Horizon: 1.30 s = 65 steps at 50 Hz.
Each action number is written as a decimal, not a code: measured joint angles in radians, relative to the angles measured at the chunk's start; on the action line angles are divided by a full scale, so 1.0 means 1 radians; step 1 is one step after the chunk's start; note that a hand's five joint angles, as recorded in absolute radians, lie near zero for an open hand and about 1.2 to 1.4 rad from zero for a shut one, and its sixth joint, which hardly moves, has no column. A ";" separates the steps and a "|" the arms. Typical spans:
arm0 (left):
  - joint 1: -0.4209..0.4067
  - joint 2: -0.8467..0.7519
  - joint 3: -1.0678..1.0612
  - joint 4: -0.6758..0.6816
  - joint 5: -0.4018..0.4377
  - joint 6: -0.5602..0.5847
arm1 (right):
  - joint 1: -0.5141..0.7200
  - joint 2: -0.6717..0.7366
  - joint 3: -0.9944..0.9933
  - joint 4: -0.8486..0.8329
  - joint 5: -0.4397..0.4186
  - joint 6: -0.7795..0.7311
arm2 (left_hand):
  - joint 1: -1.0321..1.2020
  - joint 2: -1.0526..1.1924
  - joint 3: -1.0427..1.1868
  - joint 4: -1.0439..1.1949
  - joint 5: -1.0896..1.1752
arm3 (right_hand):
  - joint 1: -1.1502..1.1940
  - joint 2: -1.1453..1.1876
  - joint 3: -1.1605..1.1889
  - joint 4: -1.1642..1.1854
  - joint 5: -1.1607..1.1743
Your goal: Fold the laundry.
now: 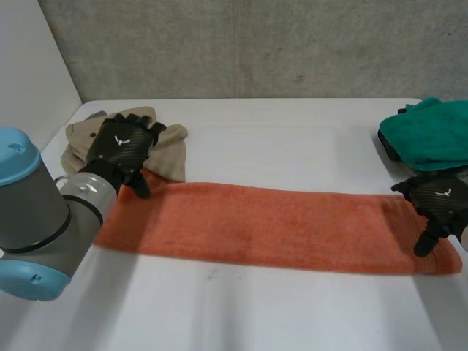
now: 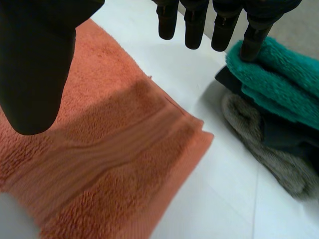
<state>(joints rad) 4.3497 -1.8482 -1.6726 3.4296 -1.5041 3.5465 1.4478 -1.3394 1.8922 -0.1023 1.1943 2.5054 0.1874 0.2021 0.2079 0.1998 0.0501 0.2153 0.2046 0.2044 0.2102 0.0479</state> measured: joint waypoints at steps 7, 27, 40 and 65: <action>-0.004 0.033 0.007 0.002 -0.023 -0.024 | -0.033 -0.065 0.046 0.068 0.062 -0.006 | 0.000 0.000 0.000 0.000 0.000 | 0.065 0.080 0.082 0.071 0.068; -0.016 0.024 0.006 0.002 -0.029 -0.034 | -0.199 -0.045 0.210 -0.104 -0.069 -0.031 | 0.000 0.000 0.000 0.000 0.000 | 0.926 0.971 0.969 0.972 0.940; -0.016 0.030 0.005 0.002 -0.034 -0.034 | -0.306 0.007 0.125 -0.161 -0.049 -0.108 | 0.000 0.000 0.000 0.000 0.000 | 0.926 0.971 0.977 0.978 0.946; -0.015 0.043 0.005 0.002 -0.038 -0.035 | -0.244 -0.081 0.090 0.106 -0.132 -0.011 | 0.000 0.000 0.000 0.000 0.000 | 0.327 0.332 0.334 0.330 0.292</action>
<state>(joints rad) 4.3343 -1.8050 -1.6675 3.4317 -1.5418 3.5112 1.2034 -1.4201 1.9819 0.0038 1.0628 2.4940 0.1874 0.2021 0.2079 0.1998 0.0501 0.5428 0.5369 0.5383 0.5406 0.3398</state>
